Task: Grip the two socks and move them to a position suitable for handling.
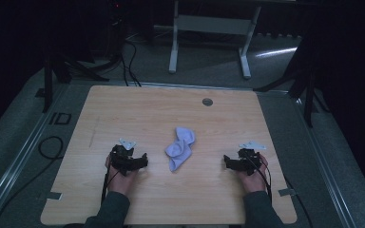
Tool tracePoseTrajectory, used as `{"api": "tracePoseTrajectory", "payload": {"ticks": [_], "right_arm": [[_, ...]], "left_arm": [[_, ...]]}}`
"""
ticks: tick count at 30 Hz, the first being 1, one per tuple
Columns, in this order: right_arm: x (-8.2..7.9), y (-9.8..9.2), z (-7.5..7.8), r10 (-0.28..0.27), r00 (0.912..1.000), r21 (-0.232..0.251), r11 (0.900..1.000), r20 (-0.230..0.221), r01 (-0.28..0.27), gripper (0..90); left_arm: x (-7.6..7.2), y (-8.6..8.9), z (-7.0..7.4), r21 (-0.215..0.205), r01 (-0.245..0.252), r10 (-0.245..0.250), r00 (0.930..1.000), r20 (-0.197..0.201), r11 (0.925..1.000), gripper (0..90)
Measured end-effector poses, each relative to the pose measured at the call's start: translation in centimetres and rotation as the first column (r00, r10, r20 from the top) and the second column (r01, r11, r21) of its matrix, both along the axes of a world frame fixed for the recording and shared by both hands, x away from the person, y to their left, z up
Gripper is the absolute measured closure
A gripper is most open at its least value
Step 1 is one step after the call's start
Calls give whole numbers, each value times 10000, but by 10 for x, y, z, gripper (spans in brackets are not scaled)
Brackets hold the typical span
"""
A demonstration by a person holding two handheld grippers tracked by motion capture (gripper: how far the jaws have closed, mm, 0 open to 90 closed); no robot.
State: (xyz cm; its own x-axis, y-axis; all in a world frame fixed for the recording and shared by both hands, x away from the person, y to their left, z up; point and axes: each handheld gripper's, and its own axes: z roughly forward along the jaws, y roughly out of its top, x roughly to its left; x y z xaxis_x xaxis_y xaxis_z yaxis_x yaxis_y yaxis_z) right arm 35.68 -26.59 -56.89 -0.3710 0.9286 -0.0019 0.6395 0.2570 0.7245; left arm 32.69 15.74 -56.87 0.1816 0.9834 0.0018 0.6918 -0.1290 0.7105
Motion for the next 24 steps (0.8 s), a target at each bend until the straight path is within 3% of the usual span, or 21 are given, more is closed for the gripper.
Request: {"api": "tracePoseTrajectory", "payload": {"ticks": [14,21,24], "right_arm": [[0,0,0,-72,10000,-7,10000,-29,72,123],[-2,2,6,-164,9996,-112,9998,-239,162,280],[-7,3,10,68,9995,-190,9998,-323,-74,367]], "left_arm": [[0,0,0,-11,-2,2,10000,5,10000,132],[-1,1,0,2,135,-135,9999,8,9999,135],[-2,2,1,16,190,-190,9998,-59,9998,139]]}}
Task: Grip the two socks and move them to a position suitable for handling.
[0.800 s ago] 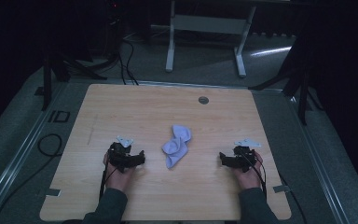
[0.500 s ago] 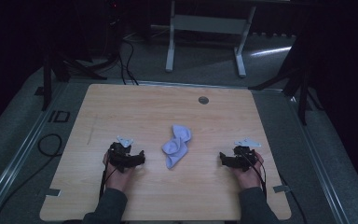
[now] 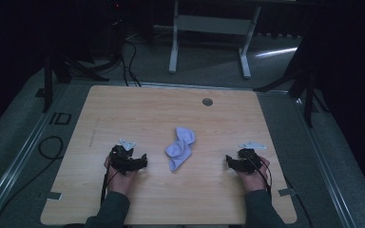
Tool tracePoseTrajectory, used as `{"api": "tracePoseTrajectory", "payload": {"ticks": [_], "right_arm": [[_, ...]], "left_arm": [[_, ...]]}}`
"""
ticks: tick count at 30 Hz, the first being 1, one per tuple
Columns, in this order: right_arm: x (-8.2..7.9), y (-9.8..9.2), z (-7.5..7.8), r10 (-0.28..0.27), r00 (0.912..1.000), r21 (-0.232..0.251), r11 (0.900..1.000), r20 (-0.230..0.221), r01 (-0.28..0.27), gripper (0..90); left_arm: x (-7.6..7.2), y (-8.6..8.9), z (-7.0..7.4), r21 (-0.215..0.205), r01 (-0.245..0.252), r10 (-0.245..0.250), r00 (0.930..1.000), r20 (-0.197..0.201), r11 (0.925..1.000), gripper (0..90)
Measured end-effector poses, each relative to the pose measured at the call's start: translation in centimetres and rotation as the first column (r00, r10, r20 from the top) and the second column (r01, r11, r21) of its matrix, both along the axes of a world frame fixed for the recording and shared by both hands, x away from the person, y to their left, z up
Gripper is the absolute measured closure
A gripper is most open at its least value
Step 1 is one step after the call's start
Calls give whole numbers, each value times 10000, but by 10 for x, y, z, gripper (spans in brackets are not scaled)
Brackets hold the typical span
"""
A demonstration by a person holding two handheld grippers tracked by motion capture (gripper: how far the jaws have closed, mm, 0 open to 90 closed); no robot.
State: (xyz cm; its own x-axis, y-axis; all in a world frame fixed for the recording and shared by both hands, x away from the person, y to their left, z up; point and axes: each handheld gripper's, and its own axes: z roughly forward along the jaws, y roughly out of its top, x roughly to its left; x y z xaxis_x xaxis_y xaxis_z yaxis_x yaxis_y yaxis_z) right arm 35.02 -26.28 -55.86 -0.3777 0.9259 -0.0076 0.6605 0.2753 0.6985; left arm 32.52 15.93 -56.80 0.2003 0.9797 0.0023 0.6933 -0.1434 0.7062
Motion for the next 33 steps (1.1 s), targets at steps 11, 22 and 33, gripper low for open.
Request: {"api": "tracePoseTrajectory", "payload": {"ticks": [11,22,33], "right_arm": [[-16,26,20,1822,9832,197,9831,-88,-1820,702],[-24,60,34,2803,9599,165,9598,-10,-2803,692],[-26,96,45,3677,9299,239,9296,118,-3679,606]], "left_arm": [[-1,0,1,24,-48,48,10000,-43,10000,167],[-4,1,4,11,8,-8,10000,-95,10000,288],[-4,1,3,-5,-21,21,10000,-24,10000,286]]}}
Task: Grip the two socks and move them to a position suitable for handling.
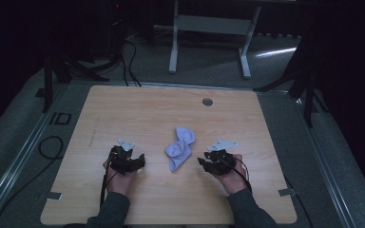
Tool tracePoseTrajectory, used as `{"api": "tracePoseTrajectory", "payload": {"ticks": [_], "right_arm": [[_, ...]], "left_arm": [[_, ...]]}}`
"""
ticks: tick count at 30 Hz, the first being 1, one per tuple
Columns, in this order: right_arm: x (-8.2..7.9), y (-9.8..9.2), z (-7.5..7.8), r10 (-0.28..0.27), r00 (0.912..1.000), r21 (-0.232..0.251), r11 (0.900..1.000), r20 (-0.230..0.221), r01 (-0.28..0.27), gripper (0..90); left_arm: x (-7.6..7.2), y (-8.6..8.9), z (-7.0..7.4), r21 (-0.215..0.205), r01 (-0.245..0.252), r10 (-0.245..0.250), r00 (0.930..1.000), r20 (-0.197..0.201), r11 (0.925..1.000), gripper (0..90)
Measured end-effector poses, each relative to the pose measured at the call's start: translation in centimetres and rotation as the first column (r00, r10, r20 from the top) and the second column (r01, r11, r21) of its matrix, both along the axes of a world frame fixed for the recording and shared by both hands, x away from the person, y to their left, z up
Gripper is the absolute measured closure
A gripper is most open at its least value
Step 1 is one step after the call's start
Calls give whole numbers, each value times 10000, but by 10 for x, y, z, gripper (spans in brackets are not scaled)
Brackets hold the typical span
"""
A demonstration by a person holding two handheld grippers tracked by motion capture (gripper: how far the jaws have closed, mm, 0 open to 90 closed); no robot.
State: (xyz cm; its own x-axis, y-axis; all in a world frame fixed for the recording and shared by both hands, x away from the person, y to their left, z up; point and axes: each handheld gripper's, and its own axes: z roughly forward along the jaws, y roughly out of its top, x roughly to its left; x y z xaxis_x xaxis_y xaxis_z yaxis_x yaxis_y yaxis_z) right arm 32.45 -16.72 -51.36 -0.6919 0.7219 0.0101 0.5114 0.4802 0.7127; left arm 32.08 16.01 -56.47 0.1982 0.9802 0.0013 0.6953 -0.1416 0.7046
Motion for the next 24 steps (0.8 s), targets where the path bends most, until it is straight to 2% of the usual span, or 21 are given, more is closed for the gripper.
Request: {"api": "tracePoseTrajectory", "payload": {"ticks": [4,10,12,15,16,24], "right_arm": [[1,15,0,493,9987,83,9988,-142,-492,594],[2,35,3,1066,9943,170,9942,-58,-1065,587],[5,44,3,1352,9908,134,9907,1,-1352,585],[6,48,3,1483,9889,95,9889,27,-1483,586],[9,55,3,1797,9837,102,9837,26,-1798,601],[19,73,1,2110,9775,35,9775,74,-2110,620]], "left_arm": [[0,0,0,-7,18,-18,10000,8,10000,284],[0,0,0,-17,21,-21,10000,13,10000,282],[0,0,0,-22,20,-20,10000,17,10000,279],[0,0,0,-23,25,-25,10000,19,10000,279],[0,0,0,-31,20,-20,10000,24,10000,279],[1,0,0,-25,34,-34,10000,20,10000,275]]}}
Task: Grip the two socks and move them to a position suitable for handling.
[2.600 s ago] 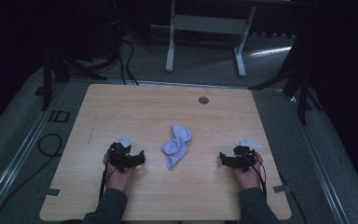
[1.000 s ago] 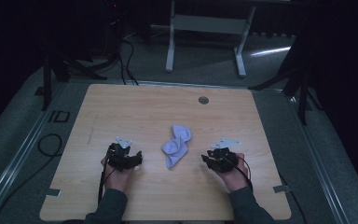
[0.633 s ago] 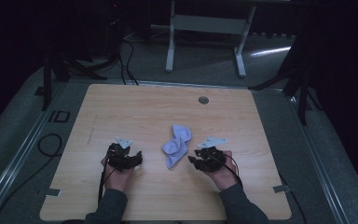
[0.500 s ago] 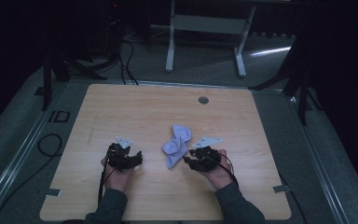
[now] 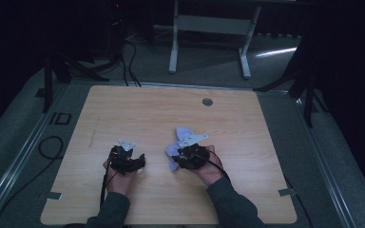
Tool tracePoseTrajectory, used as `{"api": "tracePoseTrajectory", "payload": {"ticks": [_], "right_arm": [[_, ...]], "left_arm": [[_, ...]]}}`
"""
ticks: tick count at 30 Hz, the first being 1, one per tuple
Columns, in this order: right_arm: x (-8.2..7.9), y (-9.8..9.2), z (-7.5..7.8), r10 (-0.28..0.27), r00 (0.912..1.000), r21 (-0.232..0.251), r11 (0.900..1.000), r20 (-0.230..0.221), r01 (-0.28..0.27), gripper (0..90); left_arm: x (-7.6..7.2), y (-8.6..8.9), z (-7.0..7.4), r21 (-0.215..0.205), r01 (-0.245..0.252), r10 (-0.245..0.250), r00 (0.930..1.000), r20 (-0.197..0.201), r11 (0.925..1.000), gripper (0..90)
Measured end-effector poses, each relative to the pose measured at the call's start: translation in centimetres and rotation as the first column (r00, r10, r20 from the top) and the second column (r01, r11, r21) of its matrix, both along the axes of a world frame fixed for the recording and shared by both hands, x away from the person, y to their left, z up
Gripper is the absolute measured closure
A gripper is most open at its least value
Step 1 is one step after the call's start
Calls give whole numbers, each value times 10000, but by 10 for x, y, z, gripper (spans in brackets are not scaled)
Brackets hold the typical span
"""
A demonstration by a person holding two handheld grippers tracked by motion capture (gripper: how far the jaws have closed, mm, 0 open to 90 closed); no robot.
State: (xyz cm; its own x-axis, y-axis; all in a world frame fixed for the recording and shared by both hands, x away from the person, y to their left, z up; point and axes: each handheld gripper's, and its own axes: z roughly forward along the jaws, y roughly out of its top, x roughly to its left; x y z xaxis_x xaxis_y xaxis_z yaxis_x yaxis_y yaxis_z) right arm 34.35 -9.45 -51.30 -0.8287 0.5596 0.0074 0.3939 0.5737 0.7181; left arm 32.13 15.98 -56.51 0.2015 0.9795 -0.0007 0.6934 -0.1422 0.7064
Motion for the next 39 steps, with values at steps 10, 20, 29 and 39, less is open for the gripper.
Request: {"api": "tracePoseTrajectory", "payload": {"ticks": [10,20,29,39], "right_arm": [[19,16,-11,24,9998,-473,9989,-187,-33,586],[31,15,-25,-460,9973,-839,9956,-579,410,663],[32,13,-23,-549,9967,-726,9961,-590,506,893],[22,6,0,-249,9994,-184,9995,-242,245,895]], "left_arm": [[0,0,0,-19,1,-1,10000,11,10000,272],[1,0,0,6,26,-26,10000,-17,10000,270],[1,0,0,16,38,-38,10000,-25,10000,270],[1,0,0,7,29,-29,10000,-21,10000,269]]}}
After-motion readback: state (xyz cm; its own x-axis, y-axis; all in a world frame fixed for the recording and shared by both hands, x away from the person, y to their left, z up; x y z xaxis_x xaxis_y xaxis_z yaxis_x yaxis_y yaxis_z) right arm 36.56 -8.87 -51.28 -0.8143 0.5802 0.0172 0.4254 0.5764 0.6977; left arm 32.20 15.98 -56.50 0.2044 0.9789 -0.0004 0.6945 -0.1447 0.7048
